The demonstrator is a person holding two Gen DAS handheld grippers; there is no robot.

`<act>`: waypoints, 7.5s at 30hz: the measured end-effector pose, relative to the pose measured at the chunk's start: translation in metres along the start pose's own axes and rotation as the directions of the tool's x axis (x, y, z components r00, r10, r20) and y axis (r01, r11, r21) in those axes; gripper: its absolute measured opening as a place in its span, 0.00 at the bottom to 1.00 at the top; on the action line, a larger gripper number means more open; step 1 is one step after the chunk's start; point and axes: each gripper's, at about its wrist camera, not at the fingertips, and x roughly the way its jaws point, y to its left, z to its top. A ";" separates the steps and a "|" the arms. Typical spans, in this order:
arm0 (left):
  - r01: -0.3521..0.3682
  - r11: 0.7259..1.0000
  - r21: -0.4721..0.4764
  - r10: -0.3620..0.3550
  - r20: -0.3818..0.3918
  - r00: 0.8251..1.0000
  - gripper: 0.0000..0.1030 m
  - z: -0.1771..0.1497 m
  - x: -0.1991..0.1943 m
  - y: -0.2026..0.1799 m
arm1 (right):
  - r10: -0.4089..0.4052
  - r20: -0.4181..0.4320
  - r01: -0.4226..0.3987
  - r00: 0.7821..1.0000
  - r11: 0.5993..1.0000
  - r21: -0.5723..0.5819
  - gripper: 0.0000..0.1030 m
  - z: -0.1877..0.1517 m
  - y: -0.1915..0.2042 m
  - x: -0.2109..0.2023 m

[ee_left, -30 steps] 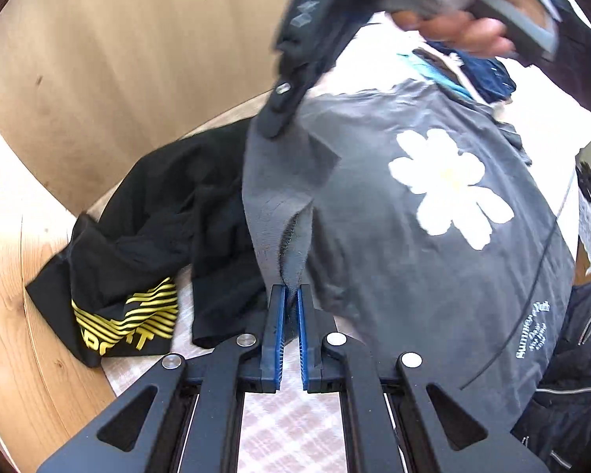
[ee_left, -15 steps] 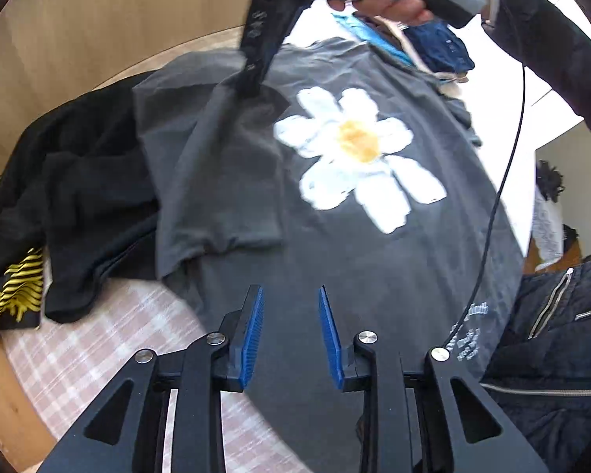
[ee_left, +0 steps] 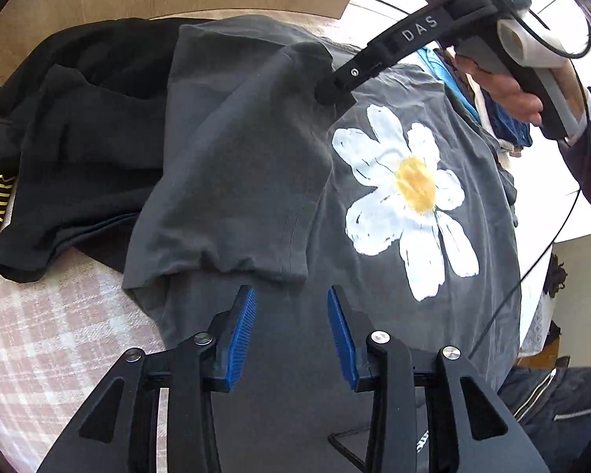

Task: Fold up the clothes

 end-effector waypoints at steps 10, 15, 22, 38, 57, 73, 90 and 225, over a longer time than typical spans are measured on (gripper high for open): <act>-0.107 0.977 -0.186 0.101 -0.038 0.994 0.26 0.014 0.022 -0.005 | -0.096 0.063 0.103 0.993 0.987 -0.121 0.32 -0.004 0.014 -0.004; -0.045 0.975 -0.216 0.043 -0.013 0.999 0.08 0.003 0.017 -0.010 | -0.051 0.062 0.060 0.997 0.984 -0.165 0.08 -0.005 0.013 -0.008; 0.064 0.967 -0.245 -0.058 0.035 0.998 0.09 -0.013 -0.004 -0.028 | -0.030 0.012 0.031 0.999 0.978 -0.208 0.06 -0.009 0.007 -0.020; -0.019 0.978 -0.208 0.042 0.106 0.993 0.31 -0.007 -0.028 0.002 | -0.034 0.061 0.048 0.998 0.967 -0.251 0.09 0.001 0.038 -0.022; -0.188 0.947 -0.260 0.221 0.103 0.970 0.31 -0.070 -0.049 0.020 | -0.156 -0.035 0.147 0.987 0.972 -0.181 0.18 -0.046 0.038 0.005; -0.229 0.820 -0.525 0.323 0.093 0.942 0.32 -0.381 -0.118 -0.015 | -0.102 -0.076 0.063 0.992 0.913 -0.403 0.18 -0.111 0.166 0.042; -0.011 0.993 -0.119 0.030 0.161 0.986 0.32 -0.401 -0.034 0.050 | -0.264 -0.062 0.223 0.963 0.900 -0.375 0.21 -0.200 0.276 0.069; 0.281 0.960 -0.013 -0.277 0.128 0.952 0.24 -0.342 0.039 -0.062 | -0.276 0.082 0.278 0.958 0.961 -0.009 0.09 -0.188 0.133 -0.051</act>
